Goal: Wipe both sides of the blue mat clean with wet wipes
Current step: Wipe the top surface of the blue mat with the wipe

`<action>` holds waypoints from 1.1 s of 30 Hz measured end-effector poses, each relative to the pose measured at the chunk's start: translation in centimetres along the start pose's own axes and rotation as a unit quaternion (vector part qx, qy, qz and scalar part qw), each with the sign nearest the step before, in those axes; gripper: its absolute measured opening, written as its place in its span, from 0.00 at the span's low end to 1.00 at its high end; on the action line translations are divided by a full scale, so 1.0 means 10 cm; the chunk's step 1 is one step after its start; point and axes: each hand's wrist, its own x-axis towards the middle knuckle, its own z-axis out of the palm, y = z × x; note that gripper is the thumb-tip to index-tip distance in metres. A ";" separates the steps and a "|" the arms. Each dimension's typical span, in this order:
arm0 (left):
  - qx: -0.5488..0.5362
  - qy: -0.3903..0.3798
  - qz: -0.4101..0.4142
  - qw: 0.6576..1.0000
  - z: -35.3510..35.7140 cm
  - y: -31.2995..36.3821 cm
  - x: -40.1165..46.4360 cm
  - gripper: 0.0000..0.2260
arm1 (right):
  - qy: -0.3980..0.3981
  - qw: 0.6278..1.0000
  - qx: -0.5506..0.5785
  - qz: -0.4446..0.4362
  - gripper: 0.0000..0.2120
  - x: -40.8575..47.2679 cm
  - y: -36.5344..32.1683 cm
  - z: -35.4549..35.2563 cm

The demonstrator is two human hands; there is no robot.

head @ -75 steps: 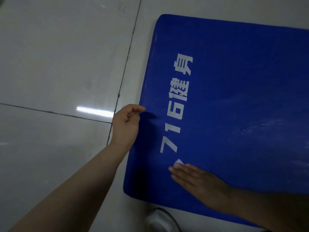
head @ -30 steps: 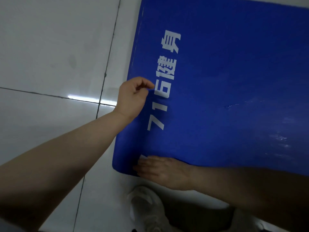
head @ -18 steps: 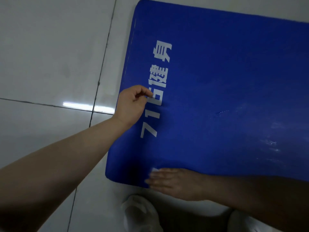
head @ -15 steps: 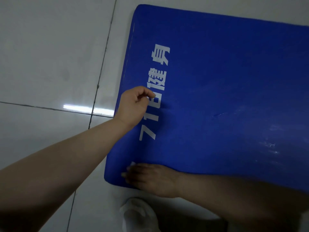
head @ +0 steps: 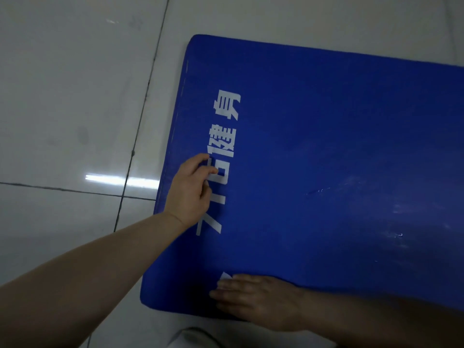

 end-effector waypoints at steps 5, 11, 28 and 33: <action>0.135 -0.061 0.065 0.987 0.16 -0.01 0.05 0.21 | 0.008 0.998 -0.045 0.052 0.21 -0.29 0.02 0.03; 0.228 -0.100 0.059 0.967 0.22 -0.03 0.06 0.24 | 0.013 0.992 -0.057 0.115 0.20 -0.36 -0.21 0.26; 0.244 -0.099 0.058 0.963 0.24 -0.03 0.05 0.24 | 0.215 0.792 0.041 0.569 0.21 -0.01 -0.54 0.41; 0.242 -0.100 0.055 0.963 0.22 -0.03 0.04 0.24 | 0.172 0.848 0.043 0.499 0.26 0.34 -0.52 0.26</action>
